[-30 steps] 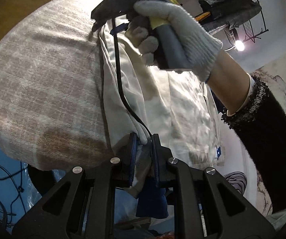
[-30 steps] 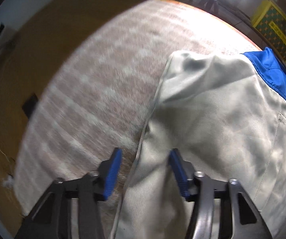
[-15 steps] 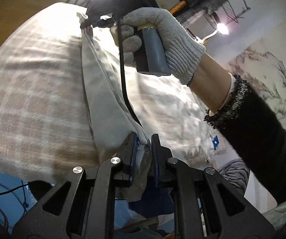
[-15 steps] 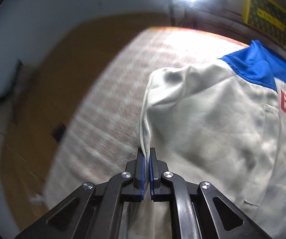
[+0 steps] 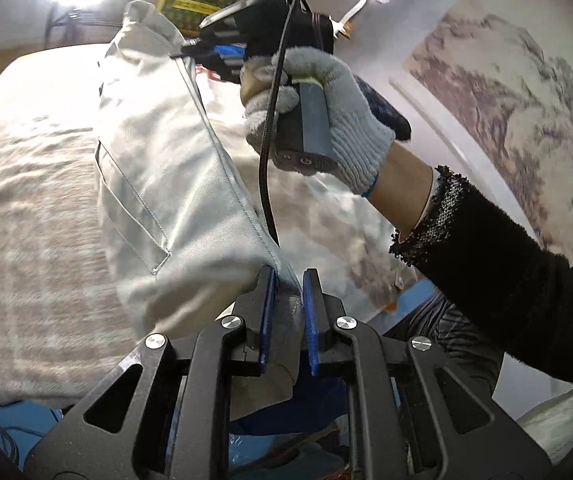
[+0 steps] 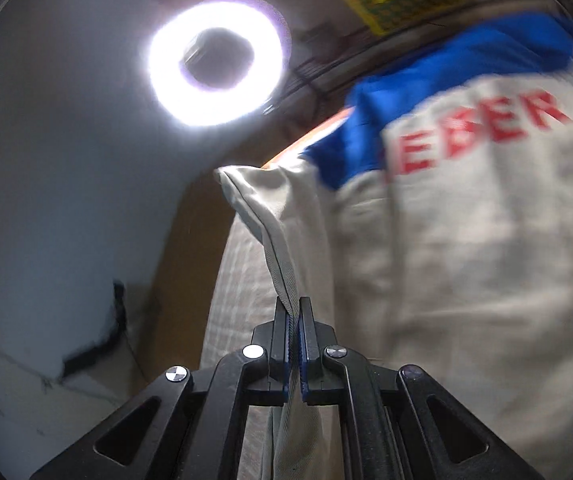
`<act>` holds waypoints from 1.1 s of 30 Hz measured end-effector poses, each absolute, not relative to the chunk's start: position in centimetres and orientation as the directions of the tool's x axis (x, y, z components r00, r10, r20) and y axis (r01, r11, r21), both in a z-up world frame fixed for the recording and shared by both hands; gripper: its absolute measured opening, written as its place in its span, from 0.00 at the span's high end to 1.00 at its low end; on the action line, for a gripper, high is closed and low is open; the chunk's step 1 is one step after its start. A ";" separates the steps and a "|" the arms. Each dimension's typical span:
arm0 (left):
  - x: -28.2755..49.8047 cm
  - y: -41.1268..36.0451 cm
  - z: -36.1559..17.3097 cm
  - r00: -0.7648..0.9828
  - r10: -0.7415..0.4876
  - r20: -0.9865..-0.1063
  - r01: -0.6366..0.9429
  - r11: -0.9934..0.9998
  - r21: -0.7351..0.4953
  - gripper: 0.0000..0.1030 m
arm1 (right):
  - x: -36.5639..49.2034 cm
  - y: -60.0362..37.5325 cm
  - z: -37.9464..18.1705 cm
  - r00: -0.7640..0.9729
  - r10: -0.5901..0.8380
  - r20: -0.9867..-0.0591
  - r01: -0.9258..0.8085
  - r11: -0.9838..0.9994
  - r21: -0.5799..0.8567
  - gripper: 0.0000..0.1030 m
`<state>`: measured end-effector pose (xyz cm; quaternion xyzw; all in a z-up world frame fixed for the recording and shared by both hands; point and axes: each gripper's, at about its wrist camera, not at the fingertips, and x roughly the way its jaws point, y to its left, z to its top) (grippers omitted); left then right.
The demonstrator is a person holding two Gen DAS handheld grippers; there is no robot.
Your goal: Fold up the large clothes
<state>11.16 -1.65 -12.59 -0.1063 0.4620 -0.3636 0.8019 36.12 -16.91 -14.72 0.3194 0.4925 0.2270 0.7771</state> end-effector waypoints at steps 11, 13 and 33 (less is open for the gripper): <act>10.1 -5.6 -13.5 0.186 -0.674 -0.715 0.579 0.663 -0.474 0.98 | 35.9 -22.4 -21.7 0.362 0.575 -0.733 0.125 0.750 0.650 0.99; 10.1 -4.6 -13.0 0.203 -0.680 -0.704 0.573 0.666 -0.478 0.98 | 35.8 -21.5 -21.9 0.341 0.549 -0.763 0.111 0.782 0.613 0.99; 11.8 -0.1 -16.3 0.277 -0.613 -0.740 0.411 0.772 -0.485 0.98 | 18.4 -21.0 -9.7 0.308 0.592 -0.745 -0.318 0.802 0.506 0.70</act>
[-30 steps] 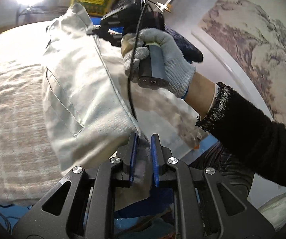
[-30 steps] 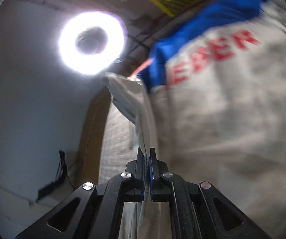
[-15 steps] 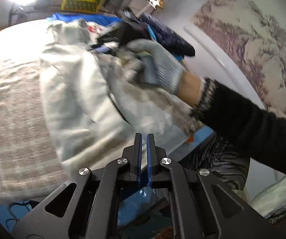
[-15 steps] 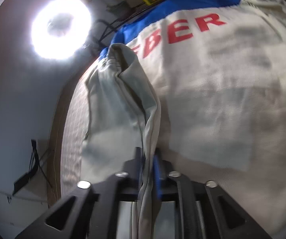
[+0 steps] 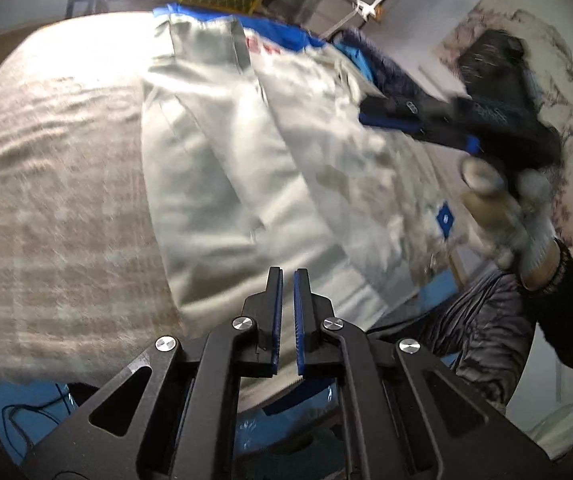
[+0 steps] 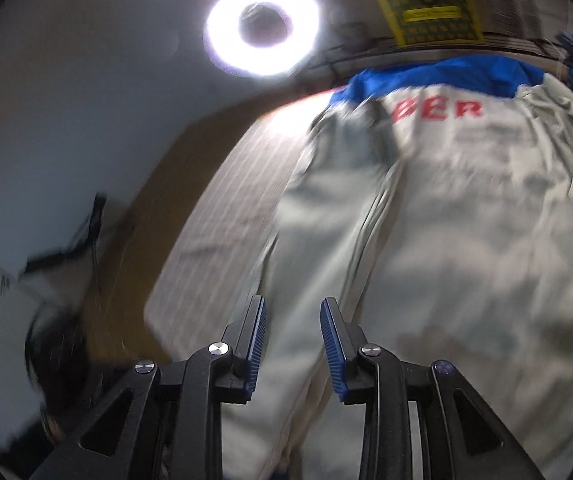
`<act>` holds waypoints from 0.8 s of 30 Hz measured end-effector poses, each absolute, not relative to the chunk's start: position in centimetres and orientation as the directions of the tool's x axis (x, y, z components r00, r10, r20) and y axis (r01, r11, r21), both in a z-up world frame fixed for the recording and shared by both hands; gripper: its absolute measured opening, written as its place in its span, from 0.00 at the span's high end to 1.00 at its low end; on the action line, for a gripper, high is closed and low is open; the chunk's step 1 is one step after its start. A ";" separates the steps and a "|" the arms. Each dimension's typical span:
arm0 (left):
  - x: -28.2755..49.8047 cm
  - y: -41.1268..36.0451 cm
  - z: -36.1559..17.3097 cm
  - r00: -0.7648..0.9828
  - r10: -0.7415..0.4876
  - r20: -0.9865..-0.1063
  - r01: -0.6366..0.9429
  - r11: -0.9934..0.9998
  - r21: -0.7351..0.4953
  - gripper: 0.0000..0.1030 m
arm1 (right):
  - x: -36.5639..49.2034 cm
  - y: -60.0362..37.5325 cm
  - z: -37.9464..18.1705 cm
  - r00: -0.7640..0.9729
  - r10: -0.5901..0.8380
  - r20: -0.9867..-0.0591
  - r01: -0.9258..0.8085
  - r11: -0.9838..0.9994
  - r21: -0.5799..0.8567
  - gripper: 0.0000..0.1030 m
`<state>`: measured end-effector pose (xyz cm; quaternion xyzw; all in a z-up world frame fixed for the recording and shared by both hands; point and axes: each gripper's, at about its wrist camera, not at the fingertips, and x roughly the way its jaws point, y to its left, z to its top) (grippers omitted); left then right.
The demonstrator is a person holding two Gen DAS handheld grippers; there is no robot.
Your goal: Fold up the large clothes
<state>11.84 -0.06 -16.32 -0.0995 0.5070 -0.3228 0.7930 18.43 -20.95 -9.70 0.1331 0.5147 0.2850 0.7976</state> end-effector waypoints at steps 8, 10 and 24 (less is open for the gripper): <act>10.3 -2.0 -20.6 0.243 -0.472 -0.847 0.464 0.824 -0.326 0.98 | 10.8 -16.9 -17.2 0.138 0.534 -0.834 -0.386 0.805 0.451 0.73; 9.8 -1.8 -20.8 0.247 -0.479 -0.842 0.483 0.815 -0.322 0.98 | 9.6 -16.6 -18.3 0.150 0.501 -0.852 -0.402 0.818 0.410 0.73; 10.7 -0.7 -13.2 0.455 -0.549 -0.702 0.417 0.827 -0.377 0.57 | 6.4 -23.0 -11.9 0.462 0.469 -0.752 -0.332 0.878 0.344 0.36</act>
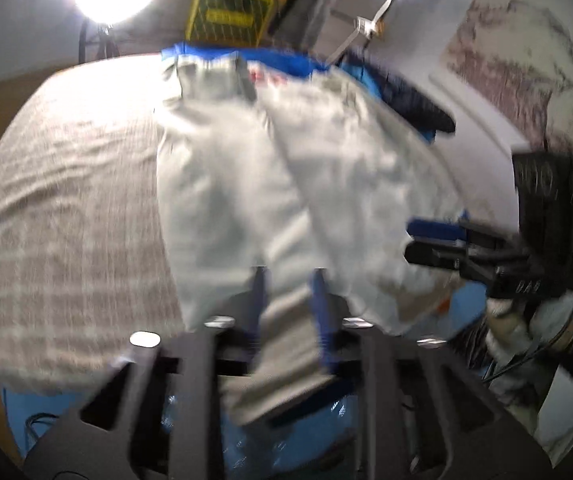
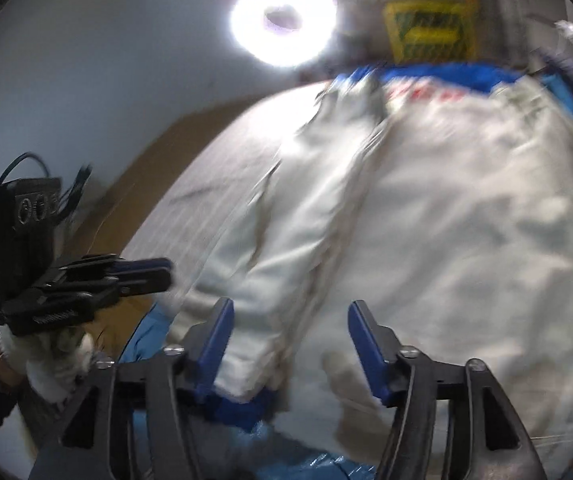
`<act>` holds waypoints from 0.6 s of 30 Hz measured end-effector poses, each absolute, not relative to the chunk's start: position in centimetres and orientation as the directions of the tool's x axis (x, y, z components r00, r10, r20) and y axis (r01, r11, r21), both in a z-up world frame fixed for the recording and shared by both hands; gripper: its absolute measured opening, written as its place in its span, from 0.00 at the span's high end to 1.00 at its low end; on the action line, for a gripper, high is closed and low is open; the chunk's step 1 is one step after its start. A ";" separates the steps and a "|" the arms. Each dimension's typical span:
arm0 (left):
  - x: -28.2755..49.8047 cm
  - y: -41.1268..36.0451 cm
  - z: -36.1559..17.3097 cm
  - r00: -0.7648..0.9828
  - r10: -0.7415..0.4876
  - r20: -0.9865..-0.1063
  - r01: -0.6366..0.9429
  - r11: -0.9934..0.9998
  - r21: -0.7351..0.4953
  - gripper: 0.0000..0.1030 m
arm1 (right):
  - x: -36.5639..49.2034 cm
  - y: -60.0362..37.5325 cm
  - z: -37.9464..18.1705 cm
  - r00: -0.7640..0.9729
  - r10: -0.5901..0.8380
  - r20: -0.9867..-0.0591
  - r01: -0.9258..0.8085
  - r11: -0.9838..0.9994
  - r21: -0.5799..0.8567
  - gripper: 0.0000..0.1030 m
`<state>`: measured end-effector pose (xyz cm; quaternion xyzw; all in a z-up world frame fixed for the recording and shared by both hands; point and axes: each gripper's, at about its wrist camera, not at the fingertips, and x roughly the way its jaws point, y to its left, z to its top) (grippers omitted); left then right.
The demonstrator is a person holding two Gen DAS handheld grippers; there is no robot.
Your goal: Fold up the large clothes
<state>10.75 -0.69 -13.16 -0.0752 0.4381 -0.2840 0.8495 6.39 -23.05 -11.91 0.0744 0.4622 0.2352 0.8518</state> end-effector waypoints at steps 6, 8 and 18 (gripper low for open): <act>12.0 -3.1 -10.9 0.449 -0.576 -0.683 0.445 0.807 -0.388 0.42 | 5.5 -29.3 -10.3 0.566 0.373 -0.735 -0.226 0.928 0.297 0.33; 12.2 -4.3 -10.6 0.436 -0.585 -0.683 0.459 0.798 -0.390 0.42 | 5.5 -31.5 -10.1 0.584 0.349 -0.733 -0.190 0.936 0.295 0.30; 12.8 -11.5 -9.0 0.405 -0.602 -0.688 0.549 0.762 -0.343 0.42 | 5.5 -39.3 -8.5 0.620 0.240 -0.747 -0.059 0.964 0.260 0.23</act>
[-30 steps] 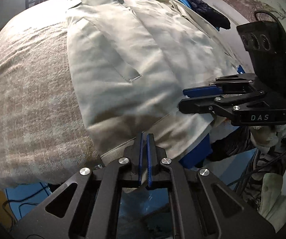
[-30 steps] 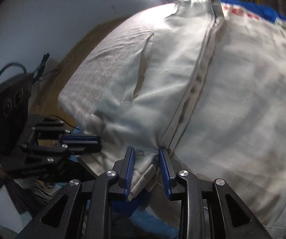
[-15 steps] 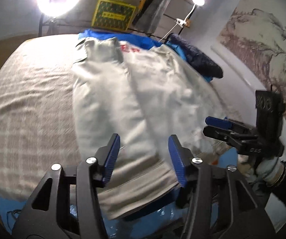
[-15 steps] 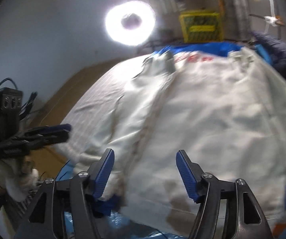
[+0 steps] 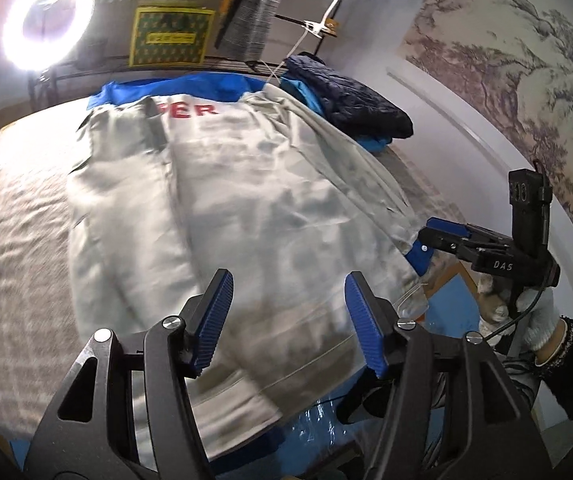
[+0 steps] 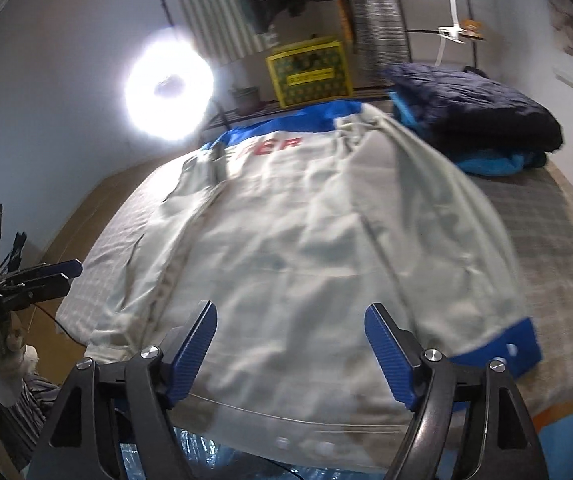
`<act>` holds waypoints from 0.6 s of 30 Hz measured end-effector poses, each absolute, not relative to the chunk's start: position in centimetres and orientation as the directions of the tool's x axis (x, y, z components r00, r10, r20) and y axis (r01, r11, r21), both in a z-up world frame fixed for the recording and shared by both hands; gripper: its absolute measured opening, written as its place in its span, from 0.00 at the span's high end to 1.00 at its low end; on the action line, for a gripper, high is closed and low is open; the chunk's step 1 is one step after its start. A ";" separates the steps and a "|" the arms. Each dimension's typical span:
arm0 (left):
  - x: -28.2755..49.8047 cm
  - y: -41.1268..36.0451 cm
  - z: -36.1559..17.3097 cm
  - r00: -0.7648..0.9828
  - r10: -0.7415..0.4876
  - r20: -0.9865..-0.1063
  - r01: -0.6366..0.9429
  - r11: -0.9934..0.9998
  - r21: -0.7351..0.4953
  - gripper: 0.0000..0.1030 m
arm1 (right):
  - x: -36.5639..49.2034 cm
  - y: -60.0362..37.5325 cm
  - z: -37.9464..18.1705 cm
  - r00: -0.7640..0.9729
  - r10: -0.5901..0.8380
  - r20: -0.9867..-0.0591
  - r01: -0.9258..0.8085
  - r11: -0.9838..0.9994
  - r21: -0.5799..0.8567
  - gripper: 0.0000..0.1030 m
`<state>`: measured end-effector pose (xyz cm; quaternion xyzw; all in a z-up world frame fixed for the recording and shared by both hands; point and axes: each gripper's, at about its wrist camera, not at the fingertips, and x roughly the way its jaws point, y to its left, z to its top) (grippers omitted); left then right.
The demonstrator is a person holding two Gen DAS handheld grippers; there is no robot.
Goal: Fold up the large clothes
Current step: 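Grasp the blue cuff of the remaining sleeve with the right tool and lift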
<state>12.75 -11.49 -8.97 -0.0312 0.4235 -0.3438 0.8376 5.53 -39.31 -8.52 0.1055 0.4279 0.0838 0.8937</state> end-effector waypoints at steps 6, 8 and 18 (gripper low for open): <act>13.4 -15.3 -9.8 0.374 -0.621 -0.689 0.581 0.736 -0.348 0.42 | 4.8 -44.0 -8.2 0.637 0.191 -0.747 0.027 0.963 0.270 0.23; 13.8 -16.3 -10.3 0.365 -0.622 -0.693 0.586 0.732 -0.348 0.42 | 4.9 -45.9 -8.5 0.633 0.166 -0.756 0.065 0.962 0.266 0.23; 16.2 -18.8 -12.8 0.321 -0.610 -0.724 0.578 0.732 -0.361 0.42 | 5.2 -55.0 -12.7 0.562 -0.001 -0.827 0.289 0.937 0.195 0.23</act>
